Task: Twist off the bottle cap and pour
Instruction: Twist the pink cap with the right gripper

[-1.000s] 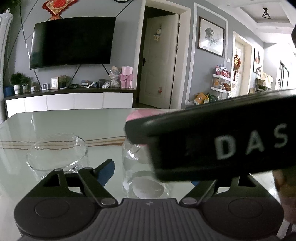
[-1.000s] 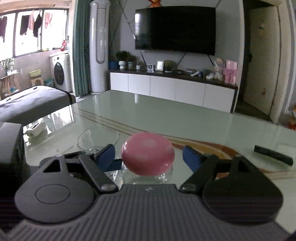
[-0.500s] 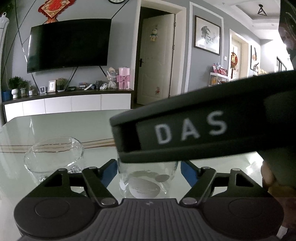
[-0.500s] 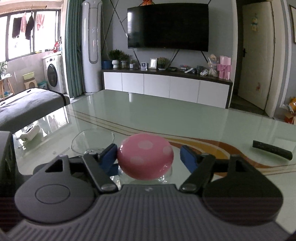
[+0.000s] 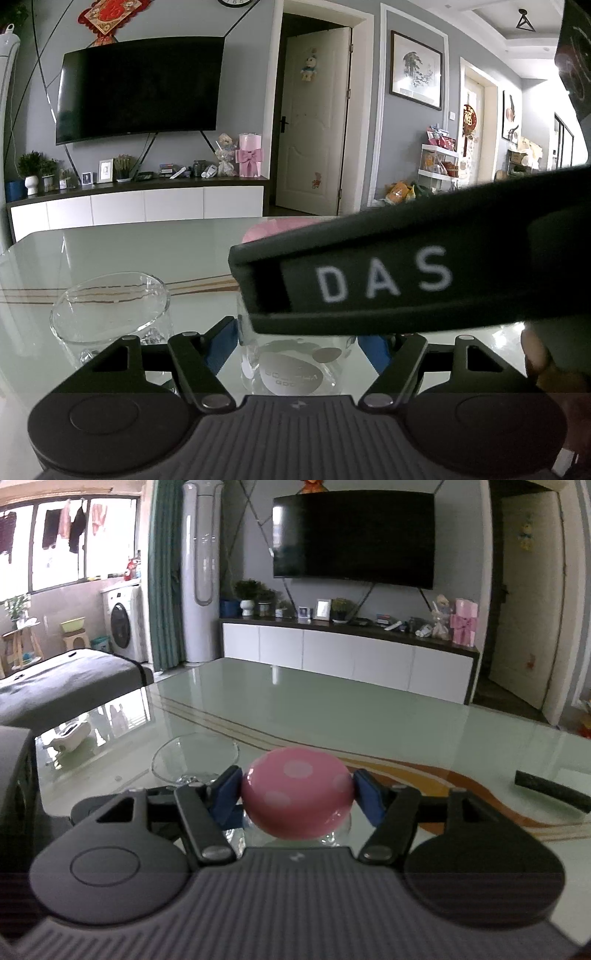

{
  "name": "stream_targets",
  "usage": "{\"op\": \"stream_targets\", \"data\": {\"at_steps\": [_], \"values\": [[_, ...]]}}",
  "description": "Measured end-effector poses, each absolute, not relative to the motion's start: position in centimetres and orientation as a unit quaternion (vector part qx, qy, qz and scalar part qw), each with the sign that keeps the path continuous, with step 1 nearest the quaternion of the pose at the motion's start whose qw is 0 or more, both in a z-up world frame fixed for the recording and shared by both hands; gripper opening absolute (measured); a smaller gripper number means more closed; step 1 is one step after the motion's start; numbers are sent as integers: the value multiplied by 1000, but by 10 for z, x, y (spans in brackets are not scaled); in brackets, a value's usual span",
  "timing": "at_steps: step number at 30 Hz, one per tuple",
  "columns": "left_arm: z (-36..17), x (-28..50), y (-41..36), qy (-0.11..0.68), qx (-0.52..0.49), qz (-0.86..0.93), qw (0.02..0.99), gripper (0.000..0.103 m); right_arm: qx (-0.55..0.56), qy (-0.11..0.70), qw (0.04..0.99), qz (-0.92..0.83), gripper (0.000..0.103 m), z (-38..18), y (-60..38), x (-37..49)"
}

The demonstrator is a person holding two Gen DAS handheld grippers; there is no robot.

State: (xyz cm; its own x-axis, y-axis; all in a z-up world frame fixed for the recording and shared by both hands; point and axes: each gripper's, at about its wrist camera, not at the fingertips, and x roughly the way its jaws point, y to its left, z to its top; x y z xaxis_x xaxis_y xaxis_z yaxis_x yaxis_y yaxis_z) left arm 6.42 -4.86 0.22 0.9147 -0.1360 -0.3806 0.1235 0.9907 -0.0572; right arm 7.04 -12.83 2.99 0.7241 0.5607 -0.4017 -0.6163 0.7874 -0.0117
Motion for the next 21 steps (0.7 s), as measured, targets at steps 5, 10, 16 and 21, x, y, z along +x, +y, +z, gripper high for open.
{"op": "stream_targets", "data": {"at_steps": [5, 10, 16, 21], "values": [[2, 64, -50, 196, -17, -66, 978, 74, -75, 186, 919, 339, 66, 31, -133, 73], [1, 64, -49, 196, -17, -67, 978, 74, -66, 181, 907, 373, 66, 33, -143, 78], [1, 64, -51, 196, -18, -67, 978, 74, -74, 179, 895, 402, 66, 34, -150, 84], [-2, 61, -52, 196, -18, -67, 978, 74, -82, 174, 890, 414, 66, 36, -150, 84]]}}
